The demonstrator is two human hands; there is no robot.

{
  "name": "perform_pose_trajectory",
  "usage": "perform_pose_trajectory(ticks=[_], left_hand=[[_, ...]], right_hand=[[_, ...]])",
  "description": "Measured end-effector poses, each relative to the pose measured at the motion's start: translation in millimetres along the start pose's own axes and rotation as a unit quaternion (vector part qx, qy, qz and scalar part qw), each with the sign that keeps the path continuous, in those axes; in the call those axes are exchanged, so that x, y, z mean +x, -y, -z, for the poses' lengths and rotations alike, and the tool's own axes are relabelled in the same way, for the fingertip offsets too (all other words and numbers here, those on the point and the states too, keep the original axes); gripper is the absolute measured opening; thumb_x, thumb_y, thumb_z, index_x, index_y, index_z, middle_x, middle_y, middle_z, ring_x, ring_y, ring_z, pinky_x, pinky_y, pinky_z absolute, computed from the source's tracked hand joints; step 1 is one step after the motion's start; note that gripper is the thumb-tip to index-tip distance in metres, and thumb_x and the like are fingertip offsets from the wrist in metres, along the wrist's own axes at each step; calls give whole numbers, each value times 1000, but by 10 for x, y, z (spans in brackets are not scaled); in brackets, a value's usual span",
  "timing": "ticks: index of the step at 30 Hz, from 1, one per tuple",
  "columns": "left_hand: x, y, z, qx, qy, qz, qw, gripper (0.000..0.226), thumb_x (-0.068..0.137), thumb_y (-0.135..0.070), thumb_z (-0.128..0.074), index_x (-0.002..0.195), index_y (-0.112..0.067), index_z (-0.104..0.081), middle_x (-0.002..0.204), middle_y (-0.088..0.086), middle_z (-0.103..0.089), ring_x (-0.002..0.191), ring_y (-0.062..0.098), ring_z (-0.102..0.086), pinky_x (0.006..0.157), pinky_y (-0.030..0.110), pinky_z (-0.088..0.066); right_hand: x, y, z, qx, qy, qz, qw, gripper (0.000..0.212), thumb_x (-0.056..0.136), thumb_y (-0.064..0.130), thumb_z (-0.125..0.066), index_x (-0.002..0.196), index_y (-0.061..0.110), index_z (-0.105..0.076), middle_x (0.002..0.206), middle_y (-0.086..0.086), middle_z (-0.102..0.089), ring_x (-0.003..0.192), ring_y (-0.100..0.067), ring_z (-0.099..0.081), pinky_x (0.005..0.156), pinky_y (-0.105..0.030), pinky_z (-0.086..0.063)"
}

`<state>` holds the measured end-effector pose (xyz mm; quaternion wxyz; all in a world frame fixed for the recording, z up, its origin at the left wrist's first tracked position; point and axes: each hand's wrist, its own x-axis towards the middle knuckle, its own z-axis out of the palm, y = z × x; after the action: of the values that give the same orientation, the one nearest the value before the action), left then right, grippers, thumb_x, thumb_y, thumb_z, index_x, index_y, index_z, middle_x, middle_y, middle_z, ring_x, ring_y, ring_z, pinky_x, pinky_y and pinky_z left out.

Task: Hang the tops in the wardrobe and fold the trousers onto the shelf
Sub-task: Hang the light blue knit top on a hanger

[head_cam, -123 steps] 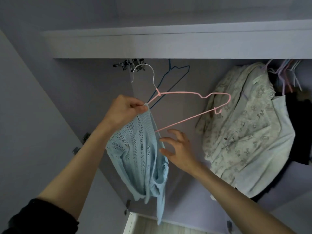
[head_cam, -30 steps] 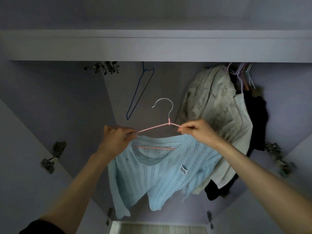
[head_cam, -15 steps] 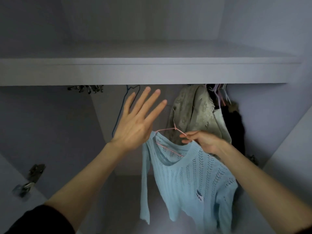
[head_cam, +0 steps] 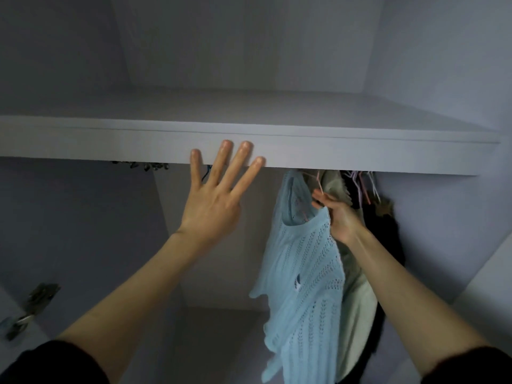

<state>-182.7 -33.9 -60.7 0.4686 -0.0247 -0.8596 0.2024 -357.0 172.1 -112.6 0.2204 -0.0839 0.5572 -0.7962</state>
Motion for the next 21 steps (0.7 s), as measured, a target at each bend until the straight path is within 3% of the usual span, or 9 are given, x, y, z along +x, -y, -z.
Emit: perform_pose_trajectory(ticks=[3, 5, 7, 9, 12, 14, 16, 21], left_hand=[[15, -6, -50, 21, -5, 2, 1000, 103, 62, 1, -69, 147, -16, -15, 154, 8, -11, 140, 36, -8, 101, 69, -2], [18, -15, -81, 28, -2, 7, 1000, 104, 63, -1, -66, 148, -18, -10, 156, 7, -6, 143, 36, 4, 103, 68, 2], [9, -17, -105, 23, 10, 13, 1000, 106, 66, -4, -62, 150, -20, 0, 157, 7, 10, 142, 31, 21, 106, 65, 11], [-4, -15, -129, 29, 17, 14, 999, 110, 69, -7, -61, 149, -23, 12, 154, 4, 27, 140, 30, 27, 107, 63, 15], [-3, -23, -146, 34, 20, 15, 999, 111, 69, -9, -61, 149, -23, 15, 154, 4, 27, 140, 30, 27, 106, 64, 13], [5, -14, -153, 38, 17, 17, 999, 109, 69, -10, -60, 149, -22, 13, 153, 5, 29, 140, 31, 26, 106, 64, 13], [-1, -7, -163, 44, 14, 15, 999, 108, 70, -12, -59, 149, -22, 14, 152, 5, 30, 140, 31, 25, 107, 64, 12], [5, 4, -201, 51, -3, 9, 999, 106, 70, -12, -56, 149, -22, 14, 153, 5, 29, 140, 31, 25, 106, 65, 11]], right_hand=[[178, 148, 4, 21, -3, 29, 999, 37, 98, 11, -45, 135, 12, -47, 142, -2, -46, 129, -16, -42, 96, -32, -40], [282, 228, 34, 21, -3, 46, 999, 40, 98, 8, -43, 138, 11, -44, 144, -2, -44, 131, -16, -41, 106, -34, -36], [376, 286, 74, 25, -7, 57, 998, 43, 99, 6, -40, 142, 10, -40, 146, -5, -42, 135, -19, -37, 114, -38, -29], [489, 323, 97, 31, -11, 55, 998, 43, 99, 5, -40, 142, 10, -40, 147, -6, -41, 137, -20, -35, 115, -40, -26], [614, 329, 136, 42, -10, 35, 998, 39, 99, 5, -40, 137, 9, -47, 143, -6, -46, 132, -21, -42, 112, -40, -32], [661, 297, 148, 44, 9, 32, 998, 32, 100, 6, -39, 128, 11, -54, 132, -5, -55, 116, -20, -54, 105, -37, -40], [679, 263, 164, 66, 10, 35, 997, 31, 101, 7, -38, 125, 13, -55, 125, -2, -56, 108, -18, -55, 99, -35, -43], [651, 262, 205, 66, 21, 71, 995, 40, 100, 6, -37, 138, 13, -44, 135, -2, -50, 128, -19, -43, 109, -40, -34]])
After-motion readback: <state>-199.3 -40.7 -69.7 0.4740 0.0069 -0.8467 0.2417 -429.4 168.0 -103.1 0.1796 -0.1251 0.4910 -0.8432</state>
